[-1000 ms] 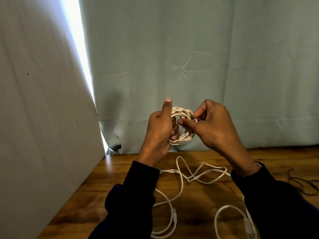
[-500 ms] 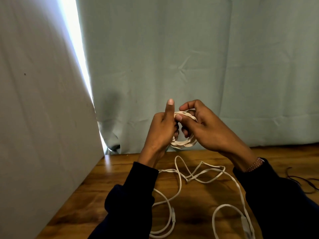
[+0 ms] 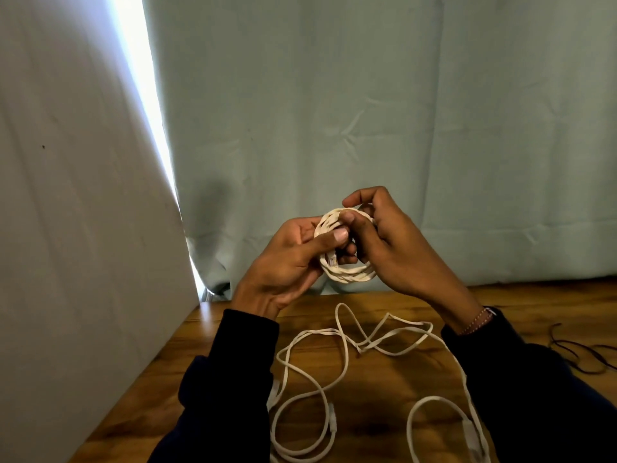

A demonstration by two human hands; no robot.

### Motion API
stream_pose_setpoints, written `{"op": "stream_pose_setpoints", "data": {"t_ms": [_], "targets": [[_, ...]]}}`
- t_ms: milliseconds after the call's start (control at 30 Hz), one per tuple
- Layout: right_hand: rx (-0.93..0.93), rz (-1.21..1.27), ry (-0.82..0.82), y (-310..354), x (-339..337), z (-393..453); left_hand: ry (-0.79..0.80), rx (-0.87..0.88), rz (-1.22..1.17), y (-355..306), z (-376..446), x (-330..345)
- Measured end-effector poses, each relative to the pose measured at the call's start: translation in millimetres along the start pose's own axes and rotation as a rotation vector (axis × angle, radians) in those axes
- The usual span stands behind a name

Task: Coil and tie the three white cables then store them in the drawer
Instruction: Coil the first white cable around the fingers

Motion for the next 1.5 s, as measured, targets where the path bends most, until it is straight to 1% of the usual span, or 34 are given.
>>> {"op": "stream_pose_setpoints", "data": {"t_ms": [33,133,200,300,467,533,600,700,867,933,1000,1133,1267,1300,1433,1500], "targets": [[0.017,0.018,0.01,-1,-1,0,-0.003,0.001,0.079,0,1,0],[0.026,-0.014,0.024,-3,0,0,-0.024,-0.016,0.441,-4,2,-1],[0.027,-0.048,0.007,-3,1,1,-0.028,-0.047,0.567,-7,1,-1],[0.028,-0.068,-0.045,-4,1,1,0.005,-0.082,0.592,-9,-2,-2],[0.046,-0.01,-0.156,-7,-5,4,0.005,-0.07,0.37,-6,-5,-3],[0.059,0.001,-0.185,-10,-3,4,-0.021,-0.06,0.347,-3,-2,-1],[0.071,-0.004,-0.208,-13,1,4,-0.055,-0.064,0.397,-1,1,2],[0.092,-0.009,-0.245,-17,3,5,-0.109,-0.095,0.534,0,4,6],[0.094,0.009,-0.244,-19,8,5,-0.218,-0.149,0.781,-1,6,15],[0.088,-0.013,-0.245,-18,8,5,-0.228,-0.178,0.808,0,7,19],[0.088,-0.027,-0.239,-18,7,5,-0.218,-0.195,0.728,2,7,20],[0.094,-0.012,-0.168,-15,5,5,-0.186,-0.175,0.463,-3,5,12],[0.042,-0.024,-0.004,-10,8,3,-0.153,-0.173,-0.04,-2,3,3],[0.035,-0.026,0.023,-9,8,2,-0.14,-0.179,-0.086,-1,3,1],[0.012,-0.023,0.128,-8,5,0,-0.05,-0.212,-0.133,2,0,0],[-0.008,0.0,0.154,-6,6,-1,-0.033,-0.226,-0.162,-1,-1,-1]]}}
Point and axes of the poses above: each hand's wrist, its own z-axis towards the middle knuckle, its own x-axis out of the palm, y = z × x, the point moved 2 cm from there along z, towards the middle knuckle, and after that the axes turned 10 degrees about y, right-handed, at the moved point
